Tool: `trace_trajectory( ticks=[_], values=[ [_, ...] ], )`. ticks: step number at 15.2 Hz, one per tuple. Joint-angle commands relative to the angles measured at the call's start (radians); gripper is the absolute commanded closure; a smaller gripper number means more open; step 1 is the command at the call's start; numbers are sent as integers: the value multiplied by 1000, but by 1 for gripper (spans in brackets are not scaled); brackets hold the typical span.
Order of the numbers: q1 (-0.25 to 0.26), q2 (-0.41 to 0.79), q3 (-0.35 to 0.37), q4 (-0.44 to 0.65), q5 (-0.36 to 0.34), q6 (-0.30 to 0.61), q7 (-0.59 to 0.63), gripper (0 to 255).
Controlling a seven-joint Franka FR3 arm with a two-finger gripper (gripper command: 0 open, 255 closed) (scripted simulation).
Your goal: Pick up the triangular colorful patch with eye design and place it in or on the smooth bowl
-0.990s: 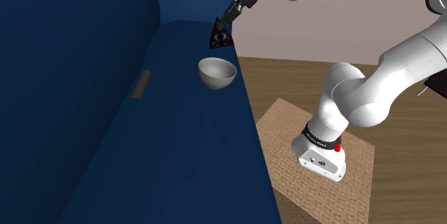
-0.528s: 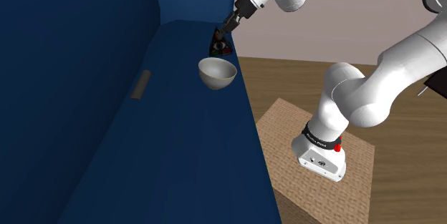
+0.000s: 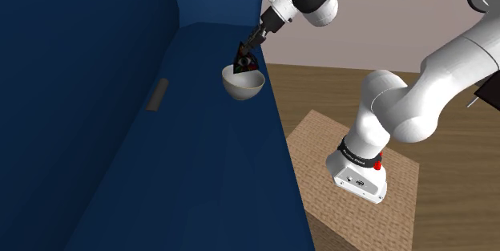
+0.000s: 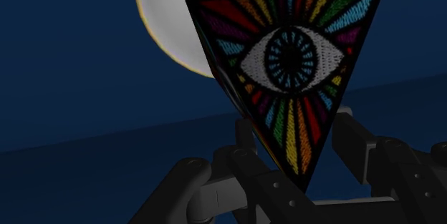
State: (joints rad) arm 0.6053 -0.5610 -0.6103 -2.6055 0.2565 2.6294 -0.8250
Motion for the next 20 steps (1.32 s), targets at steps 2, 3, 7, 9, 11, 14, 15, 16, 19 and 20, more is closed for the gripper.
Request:
trace_trajectory(
  ticks=[2,3,7,9,11,14,15,16,19,20],
  values=[
    [4,2,-6,-5,3,8,-7,255],
    [4,2,-6,-5,3,8,-7,255],
    [4,2,-6,-5,3,8,-7,255],
    [4,3,-6,-5,3,8,-7,0],
    [4,2,-6,-5,3,8,-7,0],
    [-29,-29,13,-3,-20,-28,9,0],
    [-58,-60,29,0,-40,-65,23,0],
    [-84,-90,43,4,-58,-103,35,0],
    [-103,-112,53,10,-70,-133,44,0],
    [-103,-112,53,9,-70,-133,44,0]
  ],
)
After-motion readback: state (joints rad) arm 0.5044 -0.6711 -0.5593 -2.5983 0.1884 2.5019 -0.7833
